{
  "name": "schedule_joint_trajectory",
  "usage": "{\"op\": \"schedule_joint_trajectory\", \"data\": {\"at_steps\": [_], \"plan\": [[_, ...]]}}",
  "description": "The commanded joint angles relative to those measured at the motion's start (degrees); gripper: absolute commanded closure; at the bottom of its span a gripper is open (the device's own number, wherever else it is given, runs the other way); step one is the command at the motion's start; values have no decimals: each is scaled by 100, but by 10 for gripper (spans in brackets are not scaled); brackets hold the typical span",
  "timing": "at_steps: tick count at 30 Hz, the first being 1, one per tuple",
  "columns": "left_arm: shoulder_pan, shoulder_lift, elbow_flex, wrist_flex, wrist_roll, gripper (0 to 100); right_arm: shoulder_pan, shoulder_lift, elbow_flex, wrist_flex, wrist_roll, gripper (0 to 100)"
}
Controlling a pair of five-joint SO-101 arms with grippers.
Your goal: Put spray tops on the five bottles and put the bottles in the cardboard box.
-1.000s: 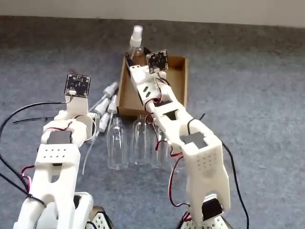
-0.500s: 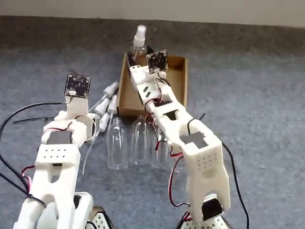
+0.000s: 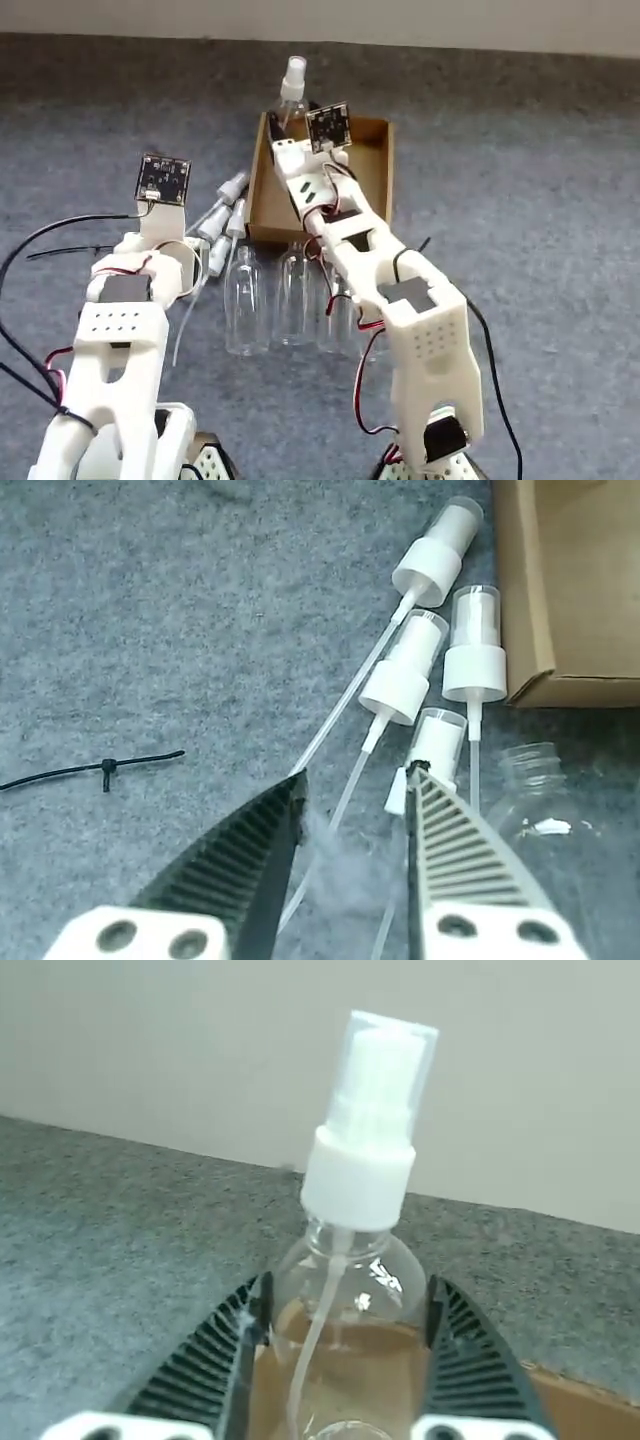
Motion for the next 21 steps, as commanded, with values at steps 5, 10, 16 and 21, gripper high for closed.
{"op": "schedule_joint_trajectory", "data": {"at_steps": [5,10,16,21], "plan": [[84,-92,-40,-105,26,846,-84,-57,-365,40,-18,848],[84,-92,4,-114,26,846,-84,-57,-365,40,-44,781],[84,-92,13,-114,26,846,-92,-57,-365,48,-53,745],[84,-92,13,-114,26,846,-92,-66,-365,48,-53,745]]}}
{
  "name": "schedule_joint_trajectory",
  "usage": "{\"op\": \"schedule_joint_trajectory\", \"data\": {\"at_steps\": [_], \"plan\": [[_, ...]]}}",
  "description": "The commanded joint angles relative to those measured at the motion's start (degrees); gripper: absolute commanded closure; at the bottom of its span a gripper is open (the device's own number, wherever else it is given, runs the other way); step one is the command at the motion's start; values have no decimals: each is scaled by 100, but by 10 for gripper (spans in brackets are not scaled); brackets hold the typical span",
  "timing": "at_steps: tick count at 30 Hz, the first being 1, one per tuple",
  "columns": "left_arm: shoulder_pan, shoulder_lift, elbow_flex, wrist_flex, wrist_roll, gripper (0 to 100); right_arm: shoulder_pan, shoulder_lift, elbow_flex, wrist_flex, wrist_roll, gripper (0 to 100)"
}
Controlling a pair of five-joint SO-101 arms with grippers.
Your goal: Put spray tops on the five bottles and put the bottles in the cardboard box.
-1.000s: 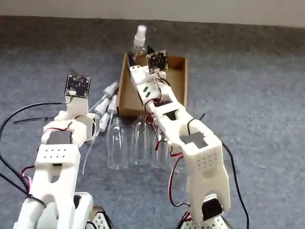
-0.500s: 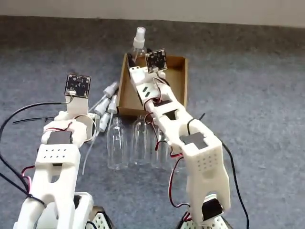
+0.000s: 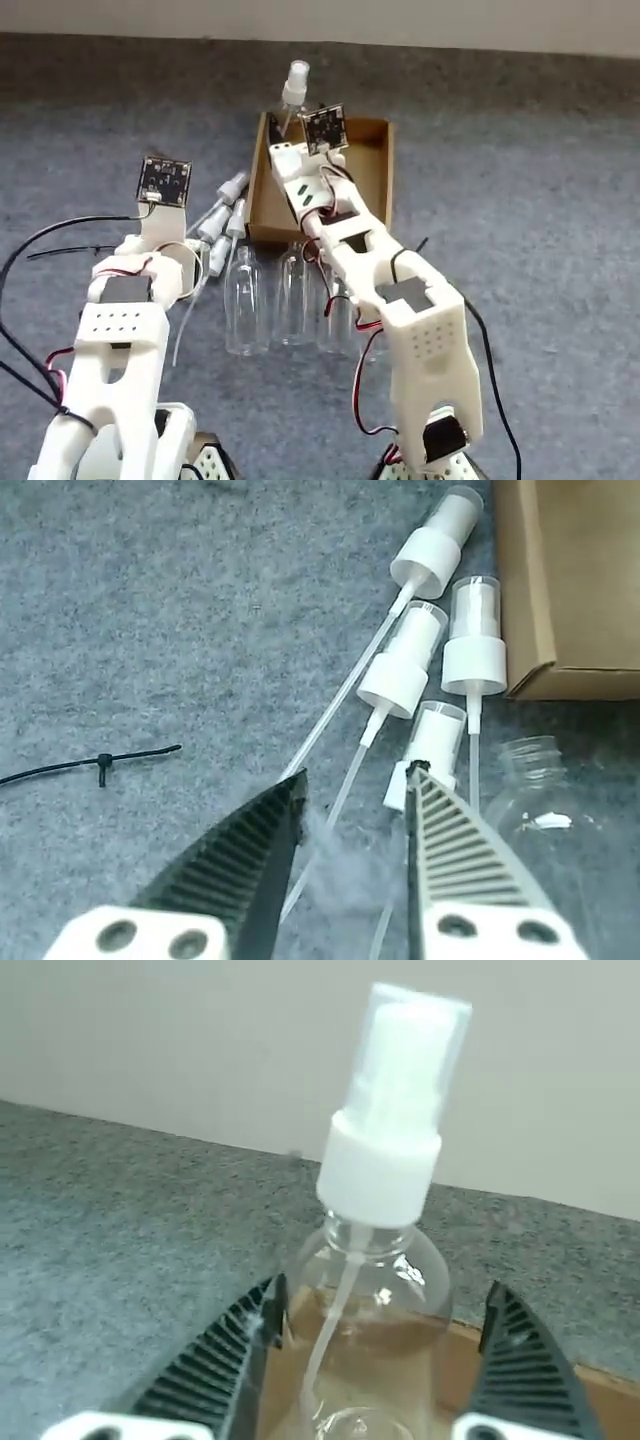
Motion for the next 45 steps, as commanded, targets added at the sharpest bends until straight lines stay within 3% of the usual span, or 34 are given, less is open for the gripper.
{"op": "schedule_joint_trajectory", "data": {"at_steps": [1,14,31,39,45], "plan": [[84,-92,-40,-105,26,846,-40,-75,-374,22,-53,745],[92,-92,-31,-105,26,846,-31,-127,-453,48,-26,745],[268,-92,-4,-105,26,846,4,-127,-2246,1895,-53,745],[259,-92,-4,-105,18,846,145,-127,-3767,3380,-35,745],[259,-92,-4,-105,18,846,180,-127,-5807,5631,-35,745]]}}
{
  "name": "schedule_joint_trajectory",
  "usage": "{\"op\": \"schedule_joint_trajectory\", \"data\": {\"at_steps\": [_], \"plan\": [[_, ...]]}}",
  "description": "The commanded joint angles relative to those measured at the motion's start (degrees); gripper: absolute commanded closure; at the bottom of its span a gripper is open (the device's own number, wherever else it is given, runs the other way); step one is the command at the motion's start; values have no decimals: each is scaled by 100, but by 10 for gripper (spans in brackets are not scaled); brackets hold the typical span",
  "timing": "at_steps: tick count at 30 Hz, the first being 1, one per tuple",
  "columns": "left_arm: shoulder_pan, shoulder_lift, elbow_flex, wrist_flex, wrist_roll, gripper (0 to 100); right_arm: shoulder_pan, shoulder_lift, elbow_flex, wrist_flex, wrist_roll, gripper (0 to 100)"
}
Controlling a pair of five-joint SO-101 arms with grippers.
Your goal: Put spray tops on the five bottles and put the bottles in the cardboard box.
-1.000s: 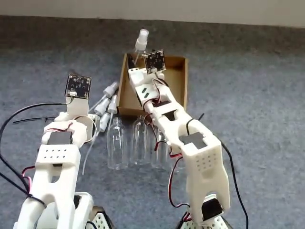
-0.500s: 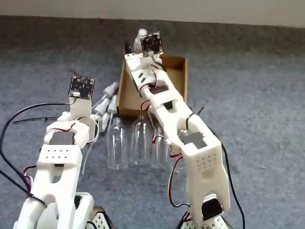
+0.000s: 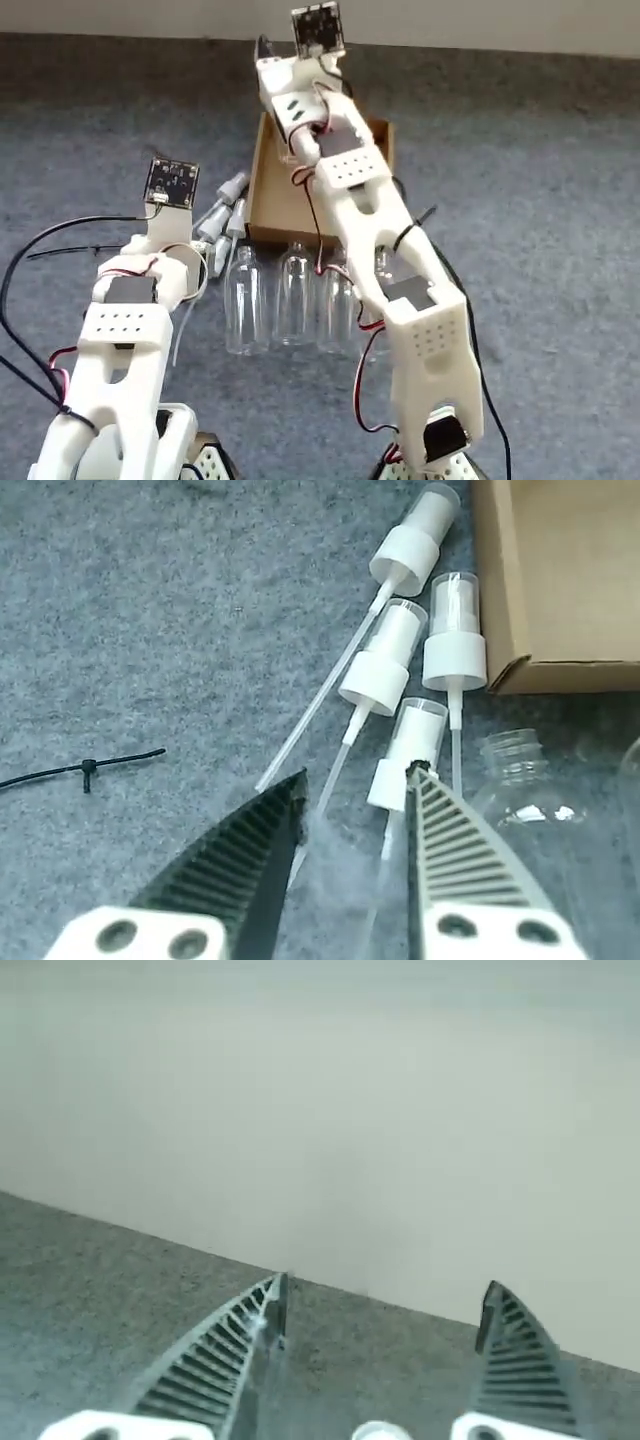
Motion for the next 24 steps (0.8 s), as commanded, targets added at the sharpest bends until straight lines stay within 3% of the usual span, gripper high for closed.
{"op": "schedule_joint_trajectory", "data": {"at_steps": [1,9,19,24], "plan": [[101,-92,-31,-105,18,846,66,-127,-1719,1613,-35,745],[75,-84,48,-343,18,846,-4,-84,-4409,5130,-26,745],[75,-84,154,-598,18,846,-4,-84,-5930,8629,-18,745],[66,-84,163,-598,18,846,374,-110,-6404,8831,-44,746]]}}
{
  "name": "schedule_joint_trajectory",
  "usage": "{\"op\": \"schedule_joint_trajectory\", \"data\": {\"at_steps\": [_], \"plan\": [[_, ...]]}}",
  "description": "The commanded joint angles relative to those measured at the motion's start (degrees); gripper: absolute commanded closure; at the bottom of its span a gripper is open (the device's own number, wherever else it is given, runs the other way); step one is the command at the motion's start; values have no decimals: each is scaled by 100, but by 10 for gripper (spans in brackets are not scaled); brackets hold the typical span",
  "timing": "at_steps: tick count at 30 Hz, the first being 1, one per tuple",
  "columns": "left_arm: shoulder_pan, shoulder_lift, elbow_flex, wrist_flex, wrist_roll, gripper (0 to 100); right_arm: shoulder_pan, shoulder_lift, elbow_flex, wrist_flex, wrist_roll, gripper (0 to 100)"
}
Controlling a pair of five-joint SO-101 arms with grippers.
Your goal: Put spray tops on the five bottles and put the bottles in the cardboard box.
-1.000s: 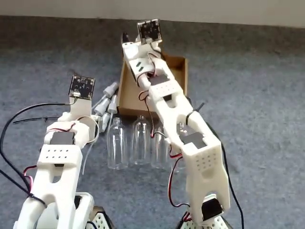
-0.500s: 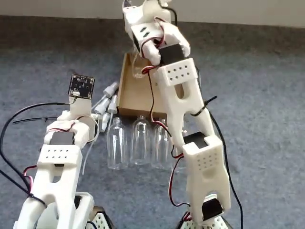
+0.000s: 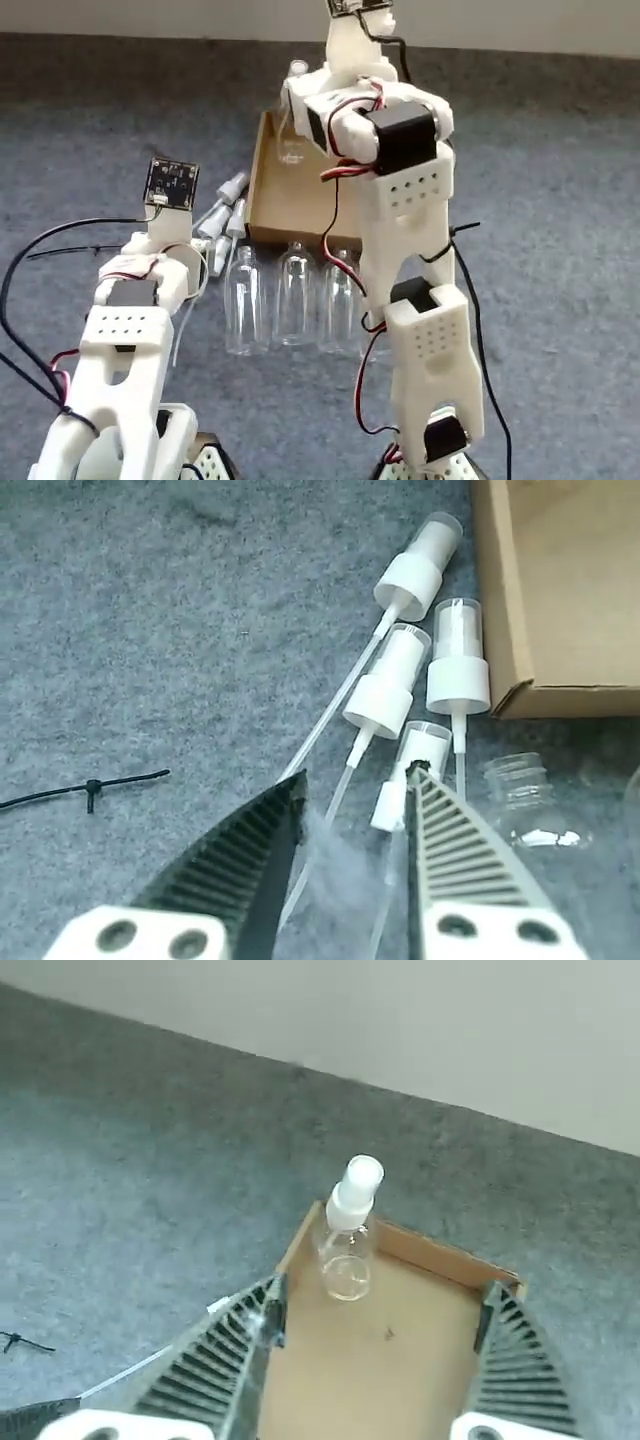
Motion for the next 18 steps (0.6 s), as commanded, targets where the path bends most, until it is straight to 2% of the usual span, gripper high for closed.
{"op": "schedule_joint_trajectory", "data": {"at_steps": [1,8,14,18], "plan": [[66,-84,-31,-114,18,846,356,-110,-602,154,-35,746],[66,-92,-31,-114,18,846,884,-119,-558,171,-53,746],[66,-92,-31,-132,18,846,954,-163,-532,180,-26,746],[66,-92,-31,-149,18,846,1059,-558,426,180,-26,746]]}}
